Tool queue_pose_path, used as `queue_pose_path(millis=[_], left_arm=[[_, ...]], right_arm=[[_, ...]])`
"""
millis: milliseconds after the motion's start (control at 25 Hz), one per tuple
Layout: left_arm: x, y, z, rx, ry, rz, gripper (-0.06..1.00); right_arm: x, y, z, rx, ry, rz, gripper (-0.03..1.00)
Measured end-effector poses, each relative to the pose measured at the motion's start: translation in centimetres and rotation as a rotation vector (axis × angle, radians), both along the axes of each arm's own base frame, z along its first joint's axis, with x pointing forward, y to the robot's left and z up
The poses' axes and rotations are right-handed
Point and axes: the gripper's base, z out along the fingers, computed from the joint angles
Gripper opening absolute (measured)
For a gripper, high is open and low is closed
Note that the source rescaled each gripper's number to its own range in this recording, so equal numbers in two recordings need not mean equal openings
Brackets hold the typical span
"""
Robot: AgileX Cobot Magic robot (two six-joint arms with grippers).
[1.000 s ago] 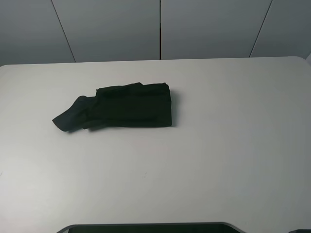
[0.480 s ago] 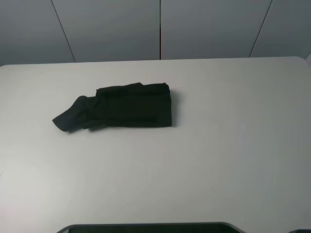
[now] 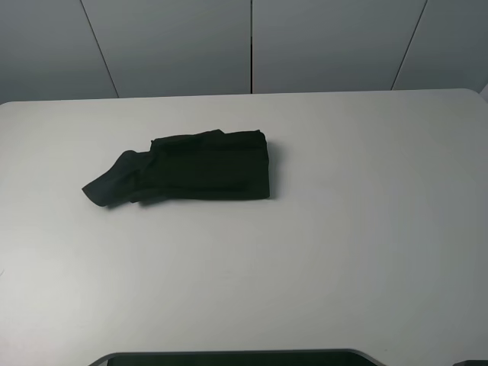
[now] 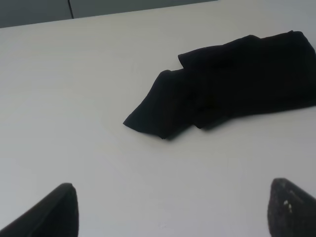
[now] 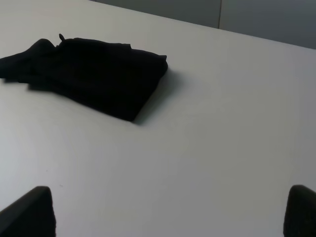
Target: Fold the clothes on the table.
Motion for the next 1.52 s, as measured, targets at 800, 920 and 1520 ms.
queue_pose_path(millis=[800, 920, 1520], left_arm=[[-0.01, -0.12, 0.0, 0.001, 0.0, 0.202, 1.0], [-0.01, -0.12, 0.0, 0.001, 0.0, 0.202, 1.0], [-0.01, -0.12, 0.0, 0.001, 0.0, 0.202, 1.0]], right_arm=[[0.18, 0.35, 0.04, 0.006, -0.007, -0.391, 1.0], [0.18, 0.36, 0.04, 0.006, -0.007, -0.394, 1.0], [0.18, 0.36, 0.04, 0.006, -0.007, -0.394, 1.0]])
